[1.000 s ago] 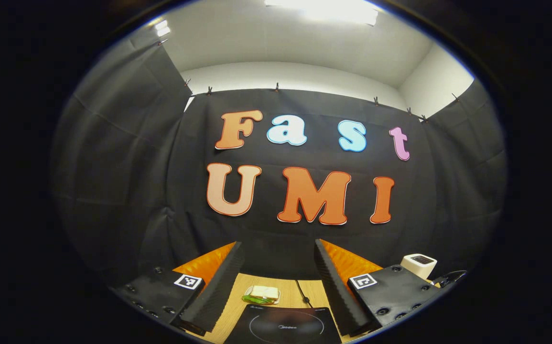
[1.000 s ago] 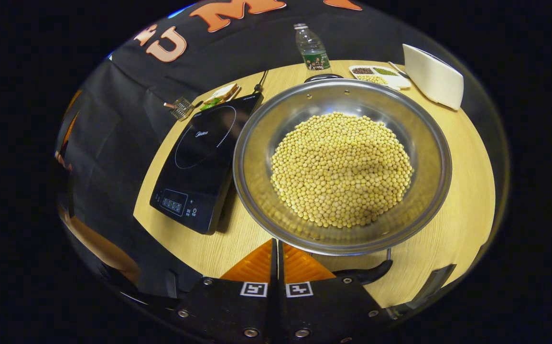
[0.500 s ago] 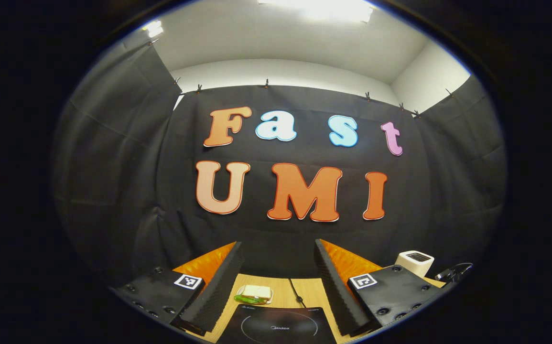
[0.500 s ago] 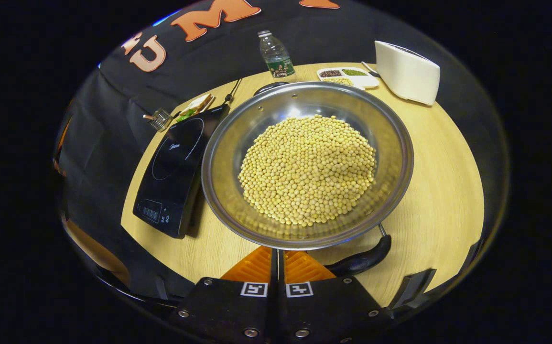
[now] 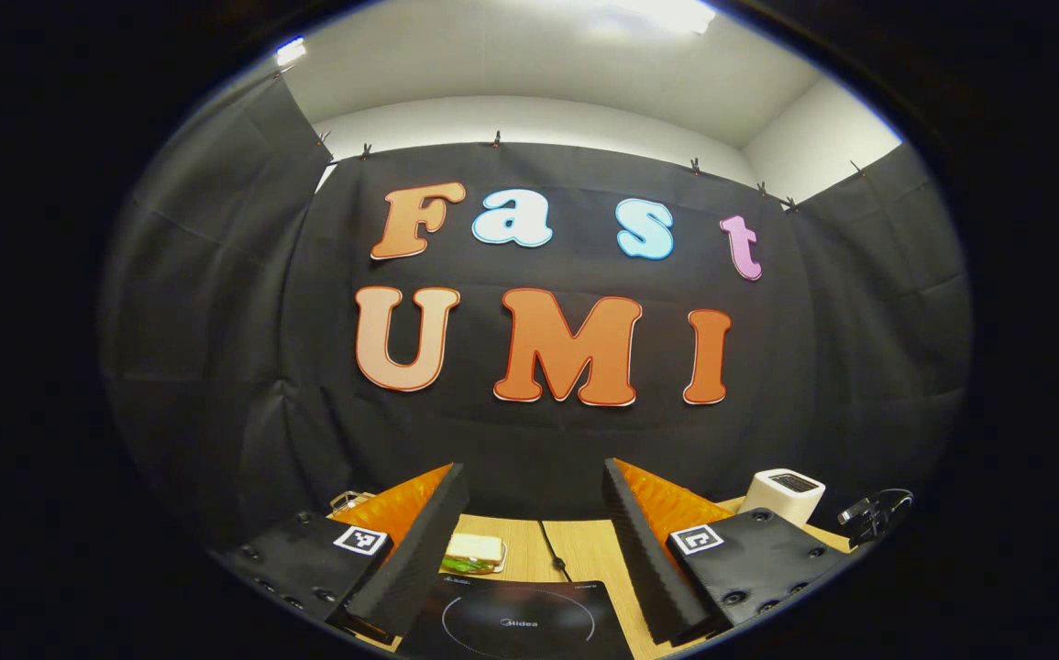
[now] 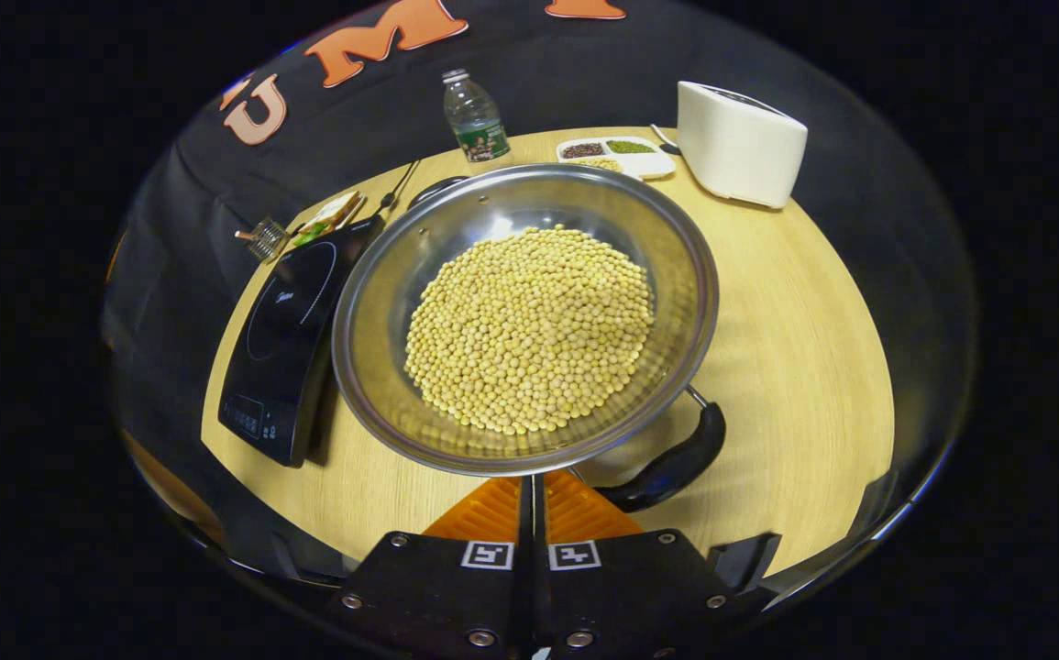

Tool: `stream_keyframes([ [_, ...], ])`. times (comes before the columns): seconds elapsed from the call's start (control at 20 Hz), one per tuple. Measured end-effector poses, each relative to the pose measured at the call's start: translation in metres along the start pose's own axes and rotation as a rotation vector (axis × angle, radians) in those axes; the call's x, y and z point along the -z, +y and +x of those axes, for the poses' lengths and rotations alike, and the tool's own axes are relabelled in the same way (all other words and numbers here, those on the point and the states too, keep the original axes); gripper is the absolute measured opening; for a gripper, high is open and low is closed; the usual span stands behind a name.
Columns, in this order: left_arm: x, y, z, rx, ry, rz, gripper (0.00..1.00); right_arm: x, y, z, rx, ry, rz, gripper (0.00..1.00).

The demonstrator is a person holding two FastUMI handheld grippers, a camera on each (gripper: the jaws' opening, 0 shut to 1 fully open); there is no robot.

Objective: First push the handle of the pot to place it horizontally, then grasp the pot with both hands and set it on the induction cooktop.

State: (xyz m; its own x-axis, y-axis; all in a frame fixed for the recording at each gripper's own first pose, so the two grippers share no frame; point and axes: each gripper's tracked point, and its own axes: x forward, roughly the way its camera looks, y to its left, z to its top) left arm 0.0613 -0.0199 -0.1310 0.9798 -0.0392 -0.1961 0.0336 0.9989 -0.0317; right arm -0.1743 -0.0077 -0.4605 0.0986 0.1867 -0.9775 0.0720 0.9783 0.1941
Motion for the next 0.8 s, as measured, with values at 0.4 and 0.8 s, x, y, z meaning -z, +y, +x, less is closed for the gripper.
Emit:
stream_keyframes([
  [0.4,0.004,-0.007,-0.002,0.004,-0.013,0.029,0.96,-0.029,-0.054,-0.001,0.13,-0.103,0.078,0.0],
  [0.8,0.034,0.007,-0.001,-0.015,0.053,0.012,0.96,-0.062,-0.08,0.004,0.15,-0.135,0.179,0.0],
])
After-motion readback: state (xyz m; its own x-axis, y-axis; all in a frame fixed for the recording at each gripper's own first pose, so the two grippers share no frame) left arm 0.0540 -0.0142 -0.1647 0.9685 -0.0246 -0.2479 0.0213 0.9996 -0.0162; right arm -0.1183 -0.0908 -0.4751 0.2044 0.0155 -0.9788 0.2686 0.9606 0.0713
